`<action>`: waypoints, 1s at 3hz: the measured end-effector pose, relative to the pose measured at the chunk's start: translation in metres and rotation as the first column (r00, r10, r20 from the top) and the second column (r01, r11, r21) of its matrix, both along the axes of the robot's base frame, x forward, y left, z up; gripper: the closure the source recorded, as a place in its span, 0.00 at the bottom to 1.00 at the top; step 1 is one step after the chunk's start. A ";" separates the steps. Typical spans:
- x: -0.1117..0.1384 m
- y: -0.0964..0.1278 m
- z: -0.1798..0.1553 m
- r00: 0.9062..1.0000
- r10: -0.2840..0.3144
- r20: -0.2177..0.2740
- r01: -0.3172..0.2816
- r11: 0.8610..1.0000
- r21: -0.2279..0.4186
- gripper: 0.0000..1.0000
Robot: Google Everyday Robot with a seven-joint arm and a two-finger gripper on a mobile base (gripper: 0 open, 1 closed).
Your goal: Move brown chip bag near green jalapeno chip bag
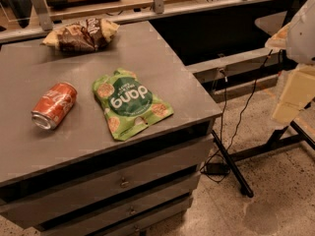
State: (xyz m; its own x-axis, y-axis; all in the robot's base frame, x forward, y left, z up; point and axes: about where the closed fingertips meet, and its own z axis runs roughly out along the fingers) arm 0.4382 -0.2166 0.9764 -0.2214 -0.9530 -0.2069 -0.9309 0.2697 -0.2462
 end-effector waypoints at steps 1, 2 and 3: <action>0.000 0.000 0.000 1.000 0.000 0.000 0.000 1.000 0.000 0.00; 0.005 0.003 0.003 1.000 -0.021 0.014 0.020 0.999 0.035 0.00; 0.027 0.008 0.008 0.996 -0.070 0.057 0.058 0.980 0.188 0.00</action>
Offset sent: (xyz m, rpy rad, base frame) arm 0.0199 0.0114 0.0062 0.1388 -0.0321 -0.0807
